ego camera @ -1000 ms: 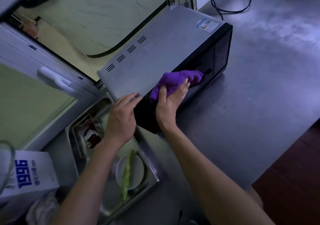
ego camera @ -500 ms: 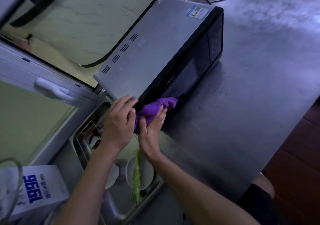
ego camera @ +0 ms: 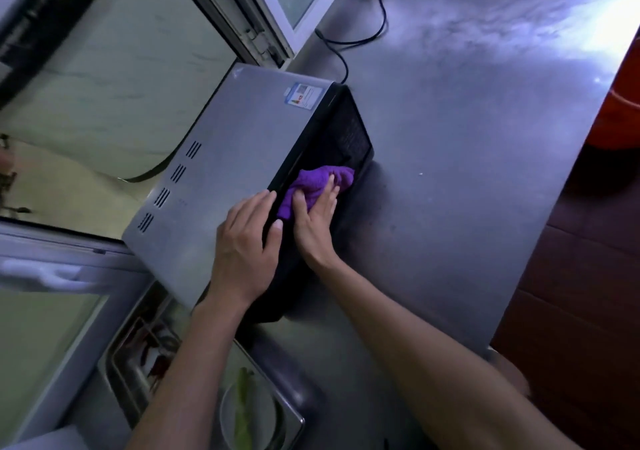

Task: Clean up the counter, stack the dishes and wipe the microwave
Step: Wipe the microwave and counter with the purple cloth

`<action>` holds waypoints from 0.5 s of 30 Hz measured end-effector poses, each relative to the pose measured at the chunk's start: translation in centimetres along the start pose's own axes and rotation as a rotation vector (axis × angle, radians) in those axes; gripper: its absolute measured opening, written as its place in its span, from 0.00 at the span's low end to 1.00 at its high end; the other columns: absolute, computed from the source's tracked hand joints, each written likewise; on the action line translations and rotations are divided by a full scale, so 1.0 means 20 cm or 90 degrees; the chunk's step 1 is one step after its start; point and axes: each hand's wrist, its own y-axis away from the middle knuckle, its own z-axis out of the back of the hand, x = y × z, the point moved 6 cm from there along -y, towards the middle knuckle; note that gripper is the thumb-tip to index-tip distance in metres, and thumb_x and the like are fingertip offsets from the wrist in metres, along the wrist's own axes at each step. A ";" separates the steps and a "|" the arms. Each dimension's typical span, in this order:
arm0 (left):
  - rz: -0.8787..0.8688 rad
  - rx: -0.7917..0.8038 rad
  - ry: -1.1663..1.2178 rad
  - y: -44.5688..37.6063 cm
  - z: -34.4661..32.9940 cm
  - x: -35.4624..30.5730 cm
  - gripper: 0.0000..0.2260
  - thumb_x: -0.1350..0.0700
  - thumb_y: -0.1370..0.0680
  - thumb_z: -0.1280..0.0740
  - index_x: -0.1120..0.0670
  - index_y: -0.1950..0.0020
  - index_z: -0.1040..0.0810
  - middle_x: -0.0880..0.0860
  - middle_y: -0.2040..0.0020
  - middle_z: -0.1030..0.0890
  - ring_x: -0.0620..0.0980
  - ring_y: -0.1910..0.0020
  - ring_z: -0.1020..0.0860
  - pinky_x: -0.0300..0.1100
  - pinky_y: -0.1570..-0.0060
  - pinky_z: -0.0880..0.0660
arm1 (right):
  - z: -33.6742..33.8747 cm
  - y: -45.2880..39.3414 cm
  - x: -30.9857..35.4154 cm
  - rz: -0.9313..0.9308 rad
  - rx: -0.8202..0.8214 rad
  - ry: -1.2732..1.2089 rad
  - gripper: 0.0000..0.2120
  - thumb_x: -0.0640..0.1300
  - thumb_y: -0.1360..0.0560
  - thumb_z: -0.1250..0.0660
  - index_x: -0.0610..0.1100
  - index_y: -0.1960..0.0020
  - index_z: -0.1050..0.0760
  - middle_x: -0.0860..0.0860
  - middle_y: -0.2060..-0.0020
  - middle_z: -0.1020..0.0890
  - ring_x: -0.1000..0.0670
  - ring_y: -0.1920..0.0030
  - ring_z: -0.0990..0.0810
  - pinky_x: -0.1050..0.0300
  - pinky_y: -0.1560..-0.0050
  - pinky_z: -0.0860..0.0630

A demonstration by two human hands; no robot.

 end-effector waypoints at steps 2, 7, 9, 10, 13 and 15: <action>-0.012 -0.002 -0.003 -0.11 -0.02 -0.06 0.20 0.51 0.19 0.41 0.55 0.28 0.26 0.54 0.29 0.26 0.54 0.30 0.30 0.55 0.31 0.32 | 0.09 -0.13 0.06 -0.002 -0.002 0.002 0.36 0.56 0.17 0.44 0.49 0.19 0.63 0.47 0.20 0.63 0.48 0.21 0.65 0.57 0.26 0.65; -0.016 -0.015 -0.016 -0.35 -0.06 -0.18 0.20 0.51 0.20 0.39 0.55 0.29 0.26 0.53 0.29 0.26 0.54 0.30 0.30 0.55 0.34 0.31 | 0.28 -0.46 0.21 -0.021 -0.035 -0.011 0.36 0.57 0.17 0.44 0.50 0.19 0.62 0.44 0.20 0.62 0.46 0.20 0.63 0.49 0.22 0.63; -0.018 -0.018 -0.026 -0.43 -0.08 -0.22 0.21 0.51 0.20 0.40 0.55 0.28 0.27 0.53 0.28 0.27 0.53 0.30 0.31 0.54 0.33 0.32 | 0.36 -0.58 0.24 -0.040 -0.053 -0.011 0.35 0.58 0.17 0.44 0.51 0.19 0.60 0.43 0.20 0.61 0.45 0.20 0.62 0.48 0.22 0.61; -0.019 -0.018 -0.034 -0.47 -0.10 -0.24 0.21 0.51 0.19 0.40 0.55 0.28 0.27 0.53 0.27 0.28 0.54 0.29 0.31 0.54 0.33 0.32 | 0.39 -0.63 0.25 -0.048 -0.056 -0.007 0.35 0.58 0.17 0.44 0.51 0.19 0.59 0.43 0.20 0.60 0.45 0.20 0.61 0.48 0.22 0.61; -0.017 -0.035 -0.049 -0.57 -0.13 -0.27 0.20 0.51 0.20 0.40 0.55 0.29 0.26 0.53 0.28 0.28 0.55 0.31 0.31 0.54 0.35 0.33 | 0.43 -0.69 0.24 -0.058 -0.039 0.002 0.34 0.59 0.17 0.46 0.51 0.19 0.59 0.44 0.20 0.60 0.46 0.20 0.63 0.50 0.22 0.63; -0.016 -0.052 -0.049 -0.59 -0.13 -0.28 0.20 0.52 0.20 0.39 0.55 0.29 0.26 0.54 0.29 0.27 0.56 0.32 0.30 0.53 0.35 0.32 | 0.41 -0.68 0.22 -0.058 -0.040 -0.005 0.33 0.58 0.16 0.48 0.51 0.19 0.61 0.46 0.20 0.62 0.48 0.20 0.64 0.52 0.23 0.64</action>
